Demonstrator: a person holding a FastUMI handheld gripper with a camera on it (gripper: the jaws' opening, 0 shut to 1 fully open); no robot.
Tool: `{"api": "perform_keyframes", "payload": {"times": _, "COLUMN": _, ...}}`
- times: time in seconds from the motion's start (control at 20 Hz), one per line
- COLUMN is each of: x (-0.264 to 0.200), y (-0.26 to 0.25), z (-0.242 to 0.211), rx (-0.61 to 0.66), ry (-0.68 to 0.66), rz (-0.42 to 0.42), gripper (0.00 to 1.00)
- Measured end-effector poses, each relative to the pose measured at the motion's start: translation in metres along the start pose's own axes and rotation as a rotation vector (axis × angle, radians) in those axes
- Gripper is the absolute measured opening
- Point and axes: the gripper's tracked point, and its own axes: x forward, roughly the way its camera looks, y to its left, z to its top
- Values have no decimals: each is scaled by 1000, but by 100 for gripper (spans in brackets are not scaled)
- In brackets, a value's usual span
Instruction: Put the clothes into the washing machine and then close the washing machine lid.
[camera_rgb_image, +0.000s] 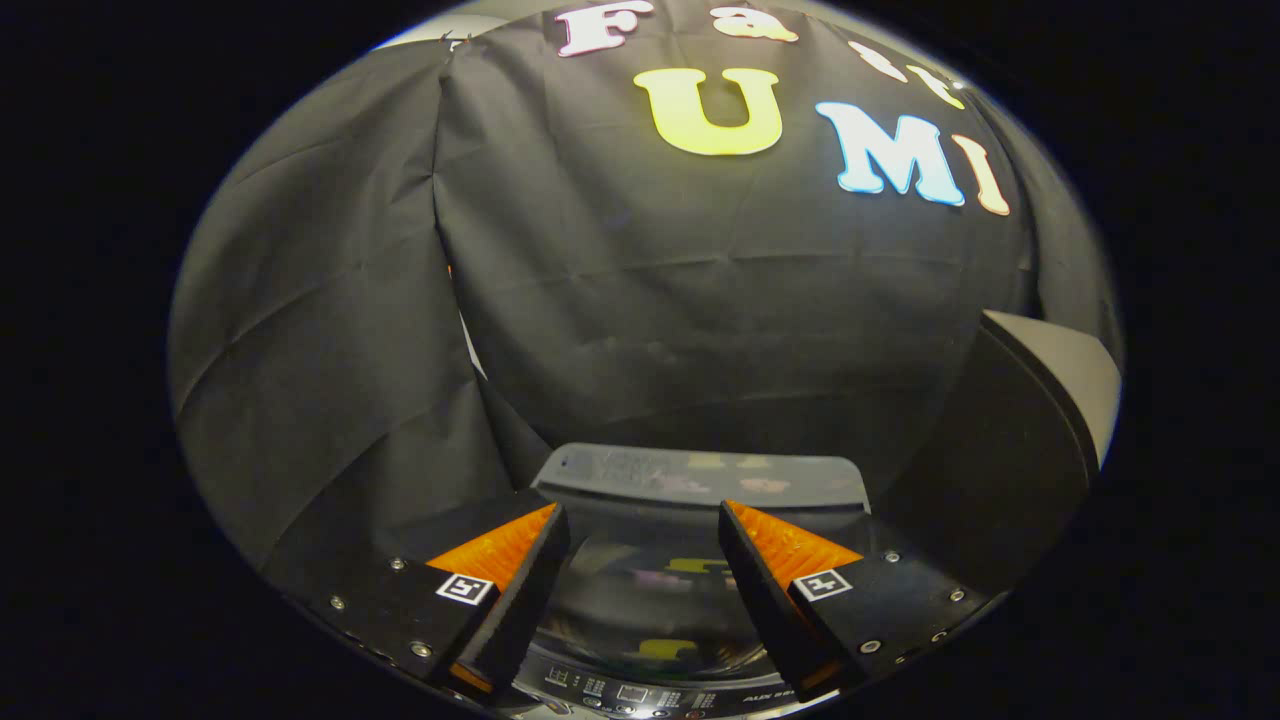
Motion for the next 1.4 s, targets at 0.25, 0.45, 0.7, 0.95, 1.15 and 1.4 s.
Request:
{"api": "perform_keyframes", "payload": {"times": 0.25, "x": -13, "y": 1, "z": -6, "rx": 17, "ry": -21, "rz": 6, "gripper": 94}}
{"api": "perform_keyframes", "payload": {"times": 0.45, "x": -35, "y": 7, "z": 5, "rx": -23, "ry": -88, "rz": 31, "gripper": 95}}
{"api": "perform_keyframes", "payload": {"times": 0.7, "x": -100, "y": -1, "z": 42, "rx": -97, "ry": -267, "rz": 26, "gripper": 95}}
{"api": "perform_keyframes", "payload": {"times": 0.95, "x": -162, "y": -44, "z": 76, "rx": -132, "ry": -395, "rz": -8, "gripper": 95}}
{"api": "perform_keyframes", "payload": {"times": 1.15, "x": -210, "y": -86, "z": 83, "rx": -125, "ry": -453, "rz": -20, "gripper": 94}}
{"api": "perform_keyframes", "payload": {"times": 1.4, "x": -259, "y": -146, "z": 74, "rx": -126, "ry": -475, "rz": -47, "gripper": 94}}
